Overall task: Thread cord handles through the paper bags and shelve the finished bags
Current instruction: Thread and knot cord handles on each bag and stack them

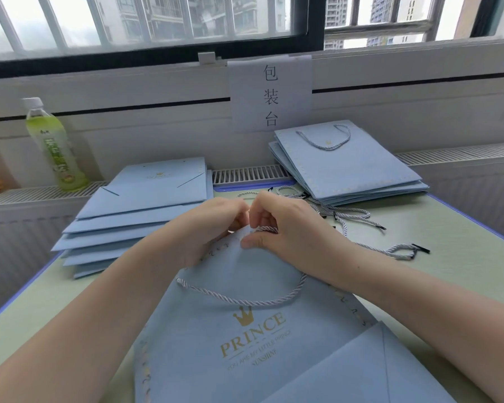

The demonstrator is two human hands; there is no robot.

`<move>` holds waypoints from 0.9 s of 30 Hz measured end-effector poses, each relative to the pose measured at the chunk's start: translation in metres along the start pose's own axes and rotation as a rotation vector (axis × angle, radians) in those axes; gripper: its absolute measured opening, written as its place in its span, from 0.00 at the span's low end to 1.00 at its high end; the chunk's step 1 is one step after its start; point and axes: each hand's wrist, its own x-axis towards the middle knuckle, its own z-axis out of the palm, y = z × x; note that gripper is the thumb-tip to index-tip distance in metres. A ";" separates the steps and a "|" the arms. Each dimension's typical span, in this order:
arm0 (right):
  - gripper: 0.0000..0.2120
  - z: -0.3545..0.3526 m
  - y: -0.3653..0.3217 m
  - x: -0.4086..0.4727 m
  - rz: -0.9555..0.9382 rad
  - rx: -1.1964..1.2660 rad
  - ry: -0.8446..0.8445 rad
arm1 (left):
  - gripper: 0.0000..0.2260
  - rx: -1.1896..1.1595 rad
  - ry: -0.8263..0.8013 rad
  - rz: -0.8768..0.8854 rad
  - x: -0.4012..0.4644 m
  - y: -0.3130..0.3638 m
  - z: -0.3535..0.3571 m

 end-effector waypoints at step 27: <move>0.02 -0.009 -0.006 0.000 -0.112 -0.035 -0.146 | 0.10 0.034 -0.035 -0.078 0.001 -0.009 -0.004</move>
